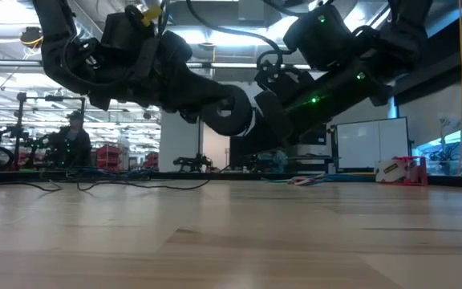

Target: Coiling cords

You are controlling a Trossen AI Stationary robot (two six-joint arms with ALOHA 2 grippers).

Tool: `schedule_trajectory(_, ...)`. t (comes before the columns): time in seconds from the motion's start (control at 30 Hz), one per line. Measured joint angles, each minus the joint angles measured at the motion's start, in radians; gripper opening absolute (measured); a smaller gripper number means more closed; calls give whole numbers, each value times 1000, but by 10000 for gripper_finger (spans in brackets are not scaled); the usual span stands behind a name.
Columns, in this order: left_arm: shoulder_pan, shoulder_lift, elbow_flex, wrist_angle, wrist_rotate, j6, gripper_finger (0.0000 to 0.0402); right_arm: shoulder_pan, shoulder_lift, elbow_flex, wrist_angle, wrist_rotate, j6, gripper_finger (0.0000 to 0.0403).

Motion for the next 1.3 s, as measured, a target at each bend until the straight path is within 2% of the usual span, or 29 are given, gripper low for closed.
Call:
schedule_trajectory(0.2, 2, 0, 0, -17, -72, 15, 137, -13, 5, 0, 21, -25, 20, 12)
schedule_trajectory(0.47, 35, -2, -1, 71, -72, -19, 137, -35, 61, 11, 233, -29, -24, 12)
schedule_trajectory(0.57, 52, -2, 2, 59, -80, -29, 137, -35, 128, 21, 343, -16, 15, 12)
schedule_trajectory(0.7, 63, 0, 1, 9, -79, -28, 137, -34, 262, 28, 574, 4, 72, 12)
schedule_trajectory(0.8, 65, -1, 1, -44, -81, -28, 137, -33, 342, 51, 668, 31, 85, 12)
schedule_trajectory(1.0, 59, 3, 0, -147, -85, -24, 137, -33, 448, 110, 684, 45, 72, 12)
schedule_trajectory(1.3, 54, 11, -1, -152, -87, 4, 137, -33, 461, 119, 676, 45, 26, 12)
